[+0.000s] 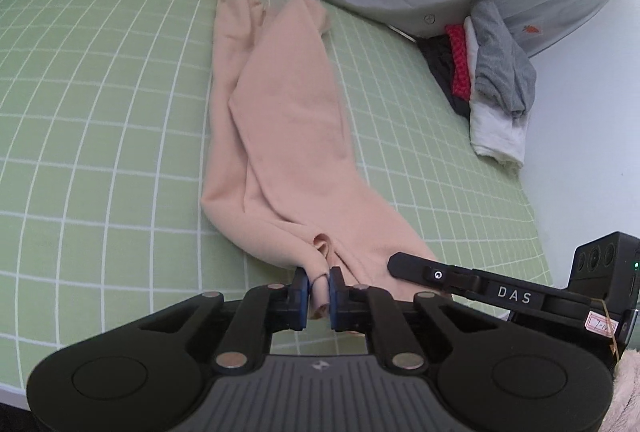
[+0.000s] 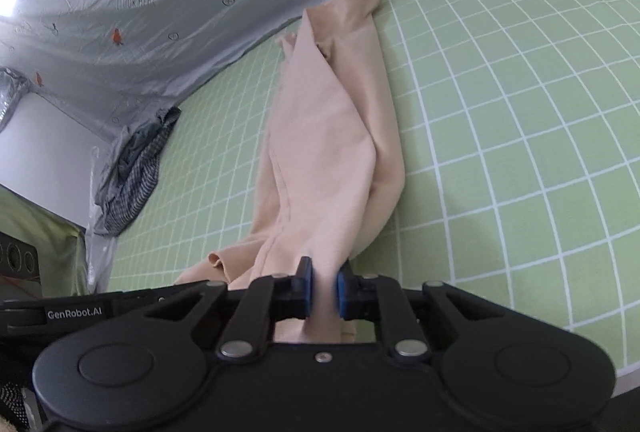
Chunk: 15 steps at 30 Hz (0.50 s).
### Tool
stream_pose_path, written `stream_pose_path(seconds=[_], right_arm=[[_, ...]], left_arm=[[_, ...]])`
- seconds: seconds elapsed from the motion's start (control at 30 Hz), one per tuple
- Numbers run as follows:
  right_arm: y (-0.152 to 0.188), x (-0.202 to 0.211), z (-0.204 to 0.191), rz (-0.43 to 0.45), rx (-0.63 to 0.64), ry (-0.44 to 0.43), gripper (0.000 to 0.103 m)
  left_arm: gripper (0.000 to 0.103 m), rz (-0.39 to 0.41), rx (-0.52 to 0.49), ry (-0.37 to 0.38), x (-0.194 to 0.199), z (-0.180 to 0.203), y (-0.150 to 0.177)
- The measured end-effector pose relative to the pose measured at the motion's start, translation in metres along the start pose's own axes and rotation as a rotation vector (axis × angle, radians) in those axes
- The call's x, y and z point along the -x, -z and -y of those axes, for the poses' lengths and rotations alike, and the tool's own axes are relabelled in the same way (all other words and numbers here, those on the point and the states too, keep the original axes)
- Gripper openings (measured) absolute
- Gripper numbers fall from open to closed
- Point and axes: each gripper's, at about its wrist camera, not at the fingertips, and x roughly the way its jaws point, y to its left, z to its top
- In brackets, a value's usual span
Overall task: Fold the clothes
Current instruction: 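Grasp the sweater hem with both grippers and fold it toward the collar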
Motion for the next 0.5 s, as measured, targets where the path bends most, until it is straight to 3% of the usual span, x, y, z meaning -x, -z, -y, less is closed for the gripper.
stream_pose_path(seconds=[0.2, 0.5], right_arm=[[-0.031, 0.006, 0.006, 0.071, -0.112, -0.083, 0.013], [-0.076, -0.002, -0.009, 0.137, -0.078, -0.107, 0.013]], left_arm=[[0.010, 0.083, -0.006, 0.021, 0.008, 0.001, -0.034], [0.010, 0.163, -0.003, 0.030, 0.003, 0.000, -0.081]])
